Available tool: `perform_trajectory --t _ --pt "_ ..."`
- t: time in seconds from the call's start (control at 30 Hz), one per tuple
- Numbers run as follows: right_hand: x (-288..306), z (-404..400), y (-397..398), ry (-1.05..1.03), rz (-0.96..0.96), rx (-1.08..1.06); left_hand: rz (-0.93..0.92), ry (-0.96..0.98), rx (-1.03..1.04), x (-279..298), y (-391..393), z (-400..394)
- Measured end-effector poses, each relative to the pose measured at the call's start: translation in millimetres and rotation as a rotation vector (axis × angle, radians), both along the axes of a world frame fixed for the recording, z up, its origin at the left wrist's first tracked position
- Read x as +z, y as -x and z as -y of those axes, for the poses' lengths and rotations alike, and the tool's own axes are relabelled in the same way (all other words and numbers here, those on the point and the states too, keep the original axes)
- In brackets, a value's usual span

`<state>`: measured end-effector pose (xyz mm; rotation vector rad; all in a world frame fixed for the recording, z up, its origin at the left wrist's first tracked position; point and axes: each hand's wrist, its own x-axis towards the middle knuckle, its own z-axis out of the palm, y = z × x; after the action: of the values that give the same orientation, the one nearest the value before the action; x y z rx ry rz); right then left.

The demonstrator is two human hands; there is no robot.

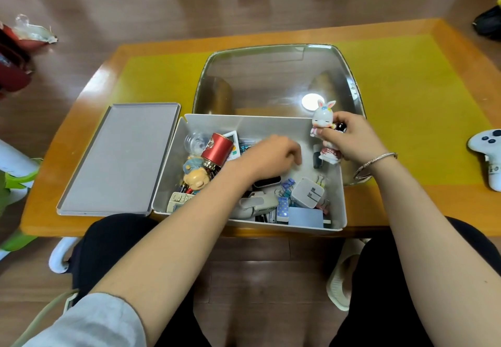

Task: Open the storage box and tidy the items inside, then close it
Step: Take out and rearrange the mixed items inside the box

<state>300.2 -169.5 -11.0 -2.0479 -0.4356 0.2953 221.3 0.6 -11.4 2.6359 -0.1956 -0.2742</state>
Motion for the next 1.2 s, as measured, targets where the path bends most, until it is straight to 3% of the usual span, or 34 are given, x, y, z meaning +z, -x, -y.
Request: perform_trajectory --t 0.07,0.13,0.3,0.83,0.93,1.0,1.07,1.2 --pt "-0.3 -0.9 0.8 0.009 0.03 -0.009 0.32 -0.179 0.136 2.1 -0.9 -14.7" --pt "0.1 -3.4 1.6 -0.013 0.06 -0.03 0.463 -0.284 0.284 -0.4 -1.8 -28.2" --pt "-0.1 -13.3 2.0 -0.074 0.08 -0.059 0.276 -0.384 0.417 -13.0 -3.3 -49.9" --pt "5.7 -22.3 5.0 -0.055 0.1 0.026 0.243 -0.399 0.615 -5.8 -13.7 -57.9" --pt "10.1 -22.9 8.3 -0.091 0.149 0.055 0.365 -0.197 0.554 1.0 -11.3 -51.8" --pt "12.3 -24.8 12.8 -0.061 0.182 0.131 0.411 0.128 0.403 13.3 -11.0 -43.5" --pt "12.4 -25.2 15.6 0.005 0.219 0.186 0.341 0.41 0.268 26.2 -9.7 -33.0" --pt "13.3 -21.3 15.2 0.044 0.255 0.22 0.231 0.468 0.154 39.0 -6.9 -22.7"
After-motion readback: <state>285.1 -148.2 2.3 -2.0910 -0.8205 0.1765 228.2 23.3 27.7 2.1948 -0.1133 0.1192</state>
